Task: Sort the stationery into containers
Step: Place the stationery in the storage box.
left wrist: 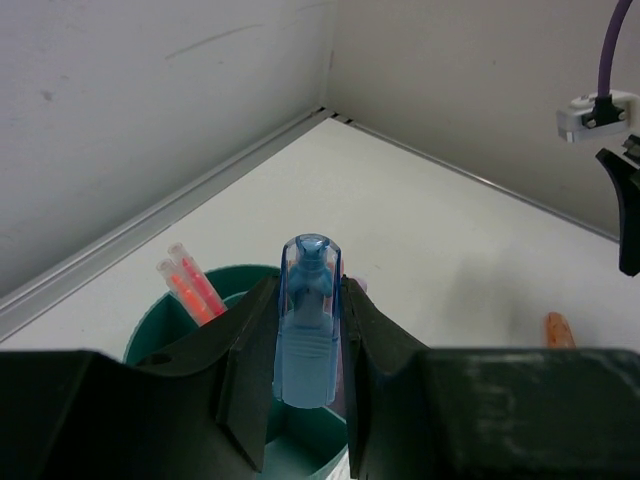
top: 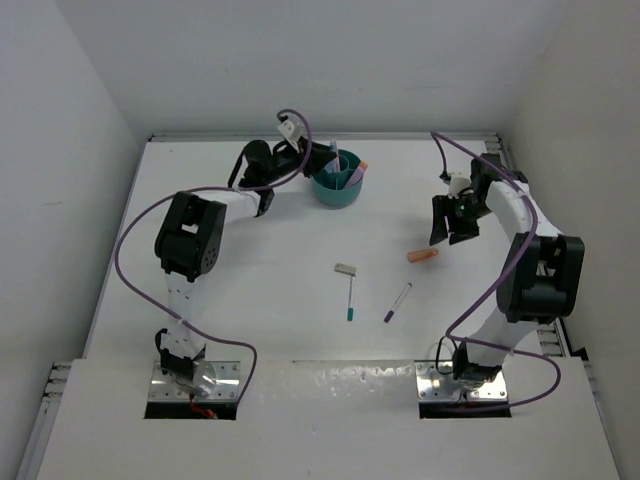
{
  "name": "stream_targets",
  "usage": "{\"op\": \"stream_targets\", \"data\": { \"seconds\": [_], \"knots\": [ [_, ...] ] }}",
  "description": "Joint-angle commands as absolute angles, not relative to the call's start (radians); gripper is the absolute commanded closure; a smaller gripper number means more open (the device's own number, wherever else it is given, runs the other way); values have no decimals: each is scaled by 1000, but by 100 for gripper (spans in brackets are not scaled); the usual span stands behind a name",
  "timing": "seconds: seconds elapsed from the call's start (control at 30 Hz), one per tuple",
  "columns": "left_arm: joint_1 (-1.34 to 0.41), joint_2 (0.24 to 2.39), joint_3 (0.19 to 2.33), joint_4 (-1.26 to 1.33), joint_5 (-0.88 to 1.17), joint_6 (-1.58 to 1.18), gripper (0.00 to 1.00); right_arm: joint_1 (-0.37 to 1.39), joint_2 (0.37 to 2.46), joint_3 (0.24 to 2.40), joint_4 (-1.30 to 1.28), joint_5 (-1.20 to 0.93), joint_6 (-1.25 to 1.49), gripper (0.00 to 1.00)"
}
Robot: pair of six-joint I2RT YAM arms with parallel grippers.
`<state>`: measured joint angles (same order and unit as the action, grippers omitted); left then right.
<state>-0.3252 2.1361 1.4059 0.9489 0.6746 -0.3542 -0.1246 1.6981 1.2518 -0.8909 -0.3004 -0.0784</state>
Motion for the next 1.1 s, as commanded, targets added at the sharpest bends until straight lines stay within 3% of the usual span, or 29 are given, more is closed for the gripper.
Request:
{"op": "stream_targets", "data": {
  "seconds": [0.0, 0.2, 0.27, 0.43, 0.6, 0.93, 1.07],
  "knots": [
    [-310, 2149, 1384, 1015, 690, -298, 100, -129, 1690, 1289, -879, -319, -81, 44],
    [-308, 2157, 1374, 996, 680, -253, 97, -129, 1689, 1290, -884, -316, -83, 42],
    [-308, 2163, 1381, 986, 675, -233, 91, -129, 1687, 1293, -888, -311, -87, 42],
    [-307, 2160, 1387, 951, 664, -207, 57, -129, 1675, 1295, -894, -293, -110, 40],
    [-299, 2122, 1396, 898, 670, -193, 46, -129, 1669, 1293, -879, -261, -170, 42],
    [-298, 1945, 1353, 588, 829, 105, 42, -117, 1697, 1263, -838, -199, -238, 43],
    [-296, 1836, 1328, 238, 986, 352, 42, -83, 1710, 1262, -839, -215, -383, 43]
  ]
}}
